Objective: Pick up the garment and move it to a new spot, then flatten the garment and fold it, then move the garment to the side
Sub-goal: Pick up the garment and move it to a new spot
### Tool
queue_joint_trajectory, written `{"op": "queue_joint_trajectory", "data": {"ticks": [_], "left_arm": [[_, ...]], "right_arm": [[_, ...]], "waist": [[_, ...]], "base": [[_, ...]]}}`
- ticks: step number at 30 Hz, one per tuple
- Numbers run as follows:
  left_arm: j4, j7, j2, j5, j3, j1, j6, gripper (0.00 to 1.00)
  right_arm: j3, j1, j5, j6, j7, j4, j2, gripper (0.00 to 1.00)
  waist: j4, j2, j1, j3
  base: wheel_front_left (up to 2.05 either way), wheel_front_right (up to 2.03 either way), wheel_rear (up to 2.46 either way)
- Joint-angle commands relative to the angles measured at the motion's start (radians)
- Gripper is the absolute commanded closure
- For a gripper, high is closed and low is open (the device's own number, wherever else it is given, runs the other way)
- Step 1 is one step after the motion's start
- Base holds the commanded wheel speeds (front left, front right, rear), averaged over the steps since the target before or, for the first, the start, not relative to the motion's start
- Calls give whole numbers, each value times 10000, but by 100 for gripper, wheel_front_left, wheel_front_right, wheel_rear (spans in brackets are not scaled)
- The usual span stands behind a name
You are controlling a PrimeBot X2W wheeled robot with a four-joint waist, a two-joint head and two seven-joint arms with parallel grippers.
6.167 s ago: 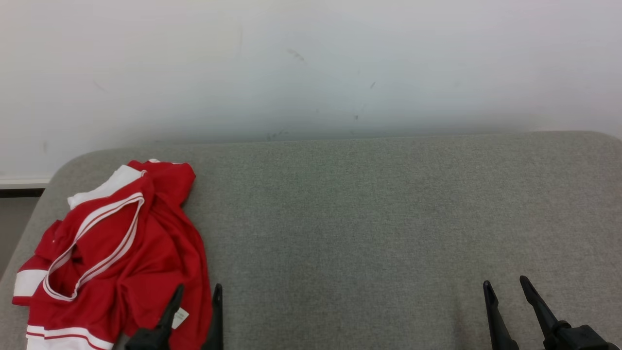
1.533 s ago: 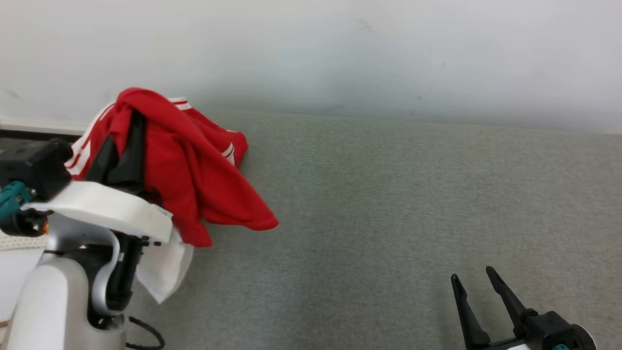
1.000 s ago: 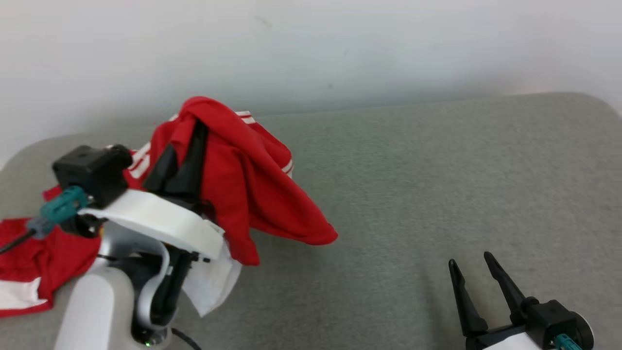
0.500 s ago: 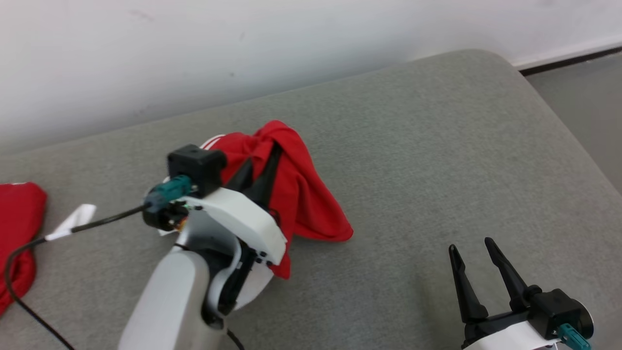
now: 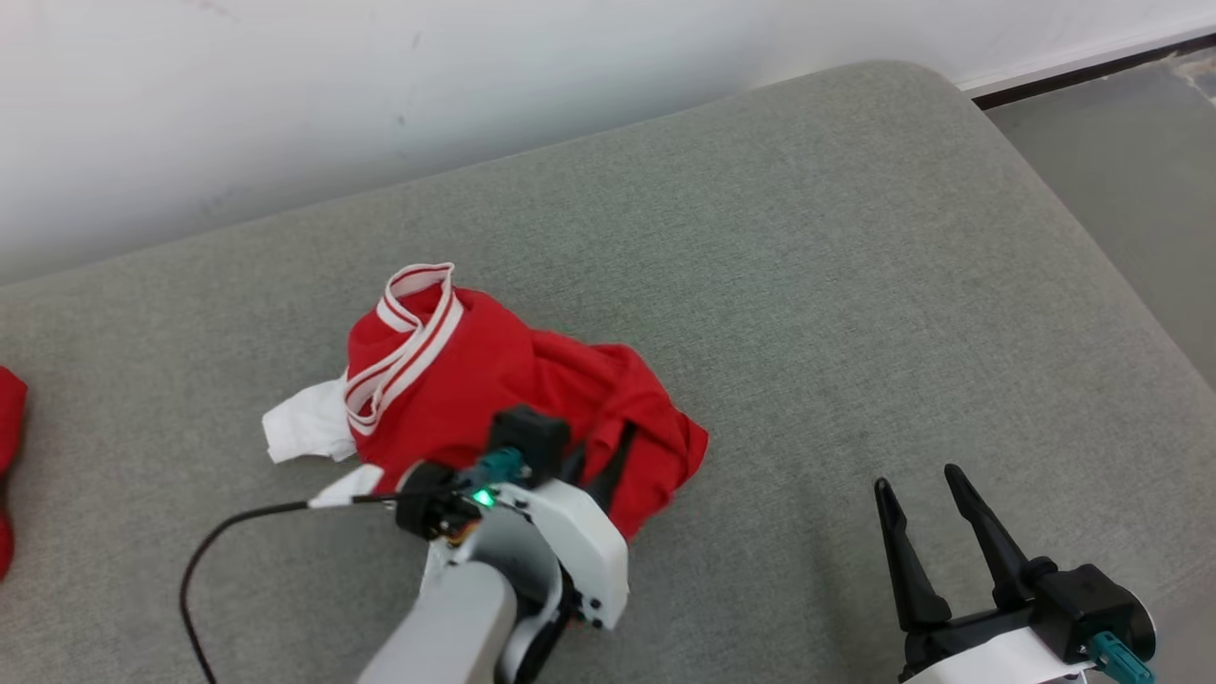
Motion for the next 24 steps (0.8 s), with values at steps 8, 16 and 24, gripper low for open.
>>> {"op": "queue_joint_trajectory", "data": {"ticks": [8, 16, 24], "left_arm": [[1398, -942, 23, -848, -1701, -203, 155, 0], [1286, -2159, 24, -1585, -1976, 336, 643, 0], [-83, -2903, 632, -1690, -1337, 1471, 1388, 0]], "right_arm": [[242, -152, 139, -21, 6, 72, -10, 0], [-38, 101, -104, -21, 8, -142, -12, 0], [-632, 460, -478, -21, 8, -638, -88, 0]], "waist": [[218, -1, 0, -81], [672, -1, 0, -402], [1588, -1, 0, -757]], "base": [[0, 0, 0], [0, 0, 0], [0, 0, 0]]}}
